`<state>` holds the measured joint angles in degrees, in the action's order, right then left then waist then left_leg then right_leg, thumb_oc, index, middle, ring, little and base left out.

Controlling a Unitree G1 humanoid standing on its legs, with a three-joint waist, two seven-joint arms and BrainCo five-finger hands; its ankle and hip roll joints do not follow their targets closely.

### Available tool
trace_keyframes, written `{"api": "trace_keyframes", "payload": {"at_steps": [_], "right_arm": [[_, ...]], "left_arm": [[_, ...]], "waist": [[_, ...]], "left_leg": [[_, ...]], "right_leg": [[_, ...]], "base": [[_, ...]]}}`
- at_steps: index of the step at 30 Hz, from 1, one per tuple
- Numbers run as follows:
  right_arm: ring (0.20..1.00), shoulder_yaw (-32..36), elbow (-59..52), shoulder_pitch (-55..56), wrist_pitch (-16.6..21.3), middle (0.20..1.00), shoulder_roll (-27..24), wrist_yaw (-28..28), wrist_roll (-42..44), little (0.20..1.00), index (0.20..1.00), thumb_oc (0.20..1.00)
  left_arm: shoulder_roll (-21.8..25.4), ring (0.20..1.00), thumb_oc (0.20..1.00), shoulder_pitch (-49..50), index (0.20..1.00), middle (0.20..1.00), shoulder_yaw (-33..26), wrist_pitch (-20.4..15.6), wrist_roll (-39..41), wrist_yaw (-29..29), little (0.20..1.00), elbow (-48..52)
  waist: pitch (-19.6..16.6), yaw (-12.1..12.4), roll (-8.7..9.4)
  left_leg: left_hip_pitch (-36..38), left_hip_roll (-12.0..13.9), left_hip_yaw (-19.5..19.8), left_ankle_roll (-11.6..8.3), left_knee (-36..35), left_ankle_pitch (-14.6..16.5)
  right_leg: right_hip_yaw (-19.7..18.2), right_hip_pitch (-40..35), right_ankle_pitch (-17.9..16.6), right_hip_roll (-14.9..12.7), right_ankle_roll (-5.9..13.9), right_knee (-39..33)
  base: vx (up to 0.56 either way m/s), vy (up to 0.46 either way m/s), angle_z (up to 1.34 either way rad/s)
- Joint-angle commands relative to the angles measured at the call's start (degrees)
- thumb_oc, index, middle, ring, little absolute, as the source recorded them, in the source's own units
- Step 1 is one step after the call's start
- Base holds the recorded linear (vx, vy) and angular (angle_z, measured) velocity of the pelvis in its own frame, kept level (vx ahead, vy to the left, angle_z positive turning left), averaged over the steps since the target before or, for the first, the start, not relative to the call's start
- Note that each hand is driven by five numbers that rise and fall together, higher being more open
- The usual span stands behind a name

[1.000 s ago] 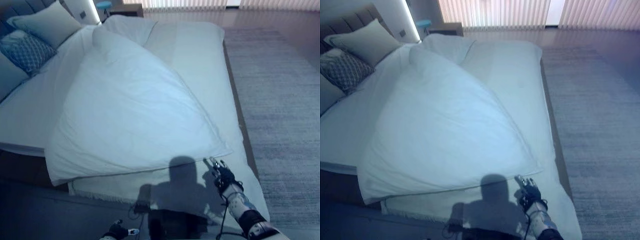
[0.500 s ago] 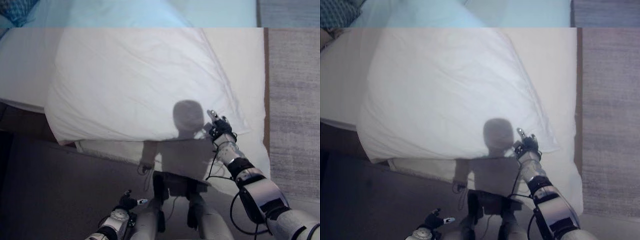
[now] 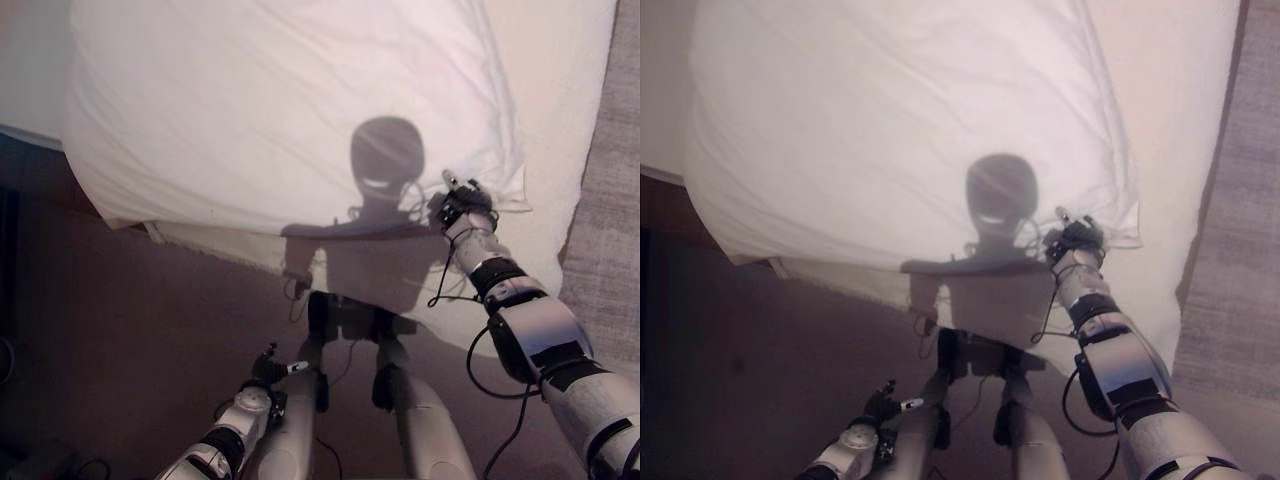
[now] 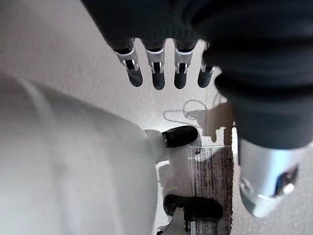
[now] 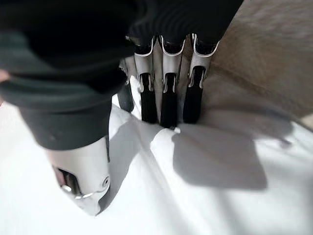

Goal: Make the bed

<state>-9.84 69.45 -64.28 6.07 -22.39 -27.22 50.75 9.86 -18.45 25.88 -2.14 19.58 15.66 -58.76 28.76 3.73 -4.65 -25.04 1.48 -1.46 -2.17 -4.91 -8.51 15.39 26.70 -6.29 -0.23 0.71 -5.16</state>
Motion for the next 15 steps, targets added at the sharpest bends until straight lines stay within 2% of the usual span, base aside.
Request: {"api": "trace_keyframes", "payload": {"at_steps": [1, 2, 3, 10, 15], "right_arm": [[0.583, -1.92, 2.6, -7.62, -0.23, 0.583, -2.17, 0.4, -1.97, 0.583, 0.583, 0.583], [0.41, -2.1, 3.13, -8.61, -0.52, 0.41, -2.6, 0.49, -1.85, 0.41, 0.41, 0.41], [0.2, -2.49, 3.5, -9.83, -0.31, 0.2, -3.31, 0.18, -1.53, 0.2, 0.2, 0.2], [0.2, -3.3, 2.52, -12.58, 1.33, 0.2, -4.66, 0.05, 0.87, 0.2, 0.2, 0.2], [0.2, -1.96, -0.07, -11.95, 4.26, 0.2, -3.78, 0.44, 5.77, 0.2, 0.2, 0.2]], "left_arm": [[0.38, 1.0, 1.0, -0.01, 1.0, 1.0, 2.1, -0.86, 2.5, 1.37, 1.0, 0.92], [0.27, 1.0, 1.0, 0.12, 1.0, 1.0, 2.36, -1.0, 2.86, 1.51, 1.0, 1.34], [0.11, 1.0, 1.0, 0.12, 1.0, 1.0, 2.71, -1.16, 3.53, 1.64, 1.0, 1.91], [-0.34, 1.0, 1.0, -0.14, 1.0, 1.0, 3.99, -1.64, 5.02, 2.06, 1.0, 3.45], [-0.89, 1.0, 1.0, -0.54, 1.0, 1.0, 4.72, -1.74, 6.2, 2.03, 1.0, 4.18]], "waist": [[1.03, 1.51, 2.14], [1.03, 1.64, 2.14], [1.03, 1.71, 1.93], [1.03, 1.84, 1.25], [1.03, 1.62, 0.49]], "left_leg": [[-1.35, -2.95, 0.2, -0.53, -0.09, -0.02], [-2.01, -2.95, 0.32, -0.55, -0.09, -0.14], [-2.97, -3.02, 0.68, -0.57, -0.09, -0.31], [-5.56, -3.12, 1.35, -0.51, -0.09, -0.78], [-5.88, -3.32, 1.76, -0.53, -0.09, -0.97]], "right_leg": [[-6.48, 0.85, 0.73, -1.2, 4.6, 6.81], [-6.39, 1.58, 0.77, -1.25, 4.59, 7.09], [-6.35, 2.64, 0.93, -1.33, 4.52, 7.53], [-6.14, 5.75, 1.78, -1.69, 4.43, 9.04], [-6.15, 6.51, 2.4, -2.13, 4.35, 10.2]], "base": [[0.0, 0.0, 0.0], [-0.01, 0.005, 0.04], [-0.01, 0.005, 0.04], [-0.01, 0.008, 0.02], [0.0, 0.003, 0.01]]}}
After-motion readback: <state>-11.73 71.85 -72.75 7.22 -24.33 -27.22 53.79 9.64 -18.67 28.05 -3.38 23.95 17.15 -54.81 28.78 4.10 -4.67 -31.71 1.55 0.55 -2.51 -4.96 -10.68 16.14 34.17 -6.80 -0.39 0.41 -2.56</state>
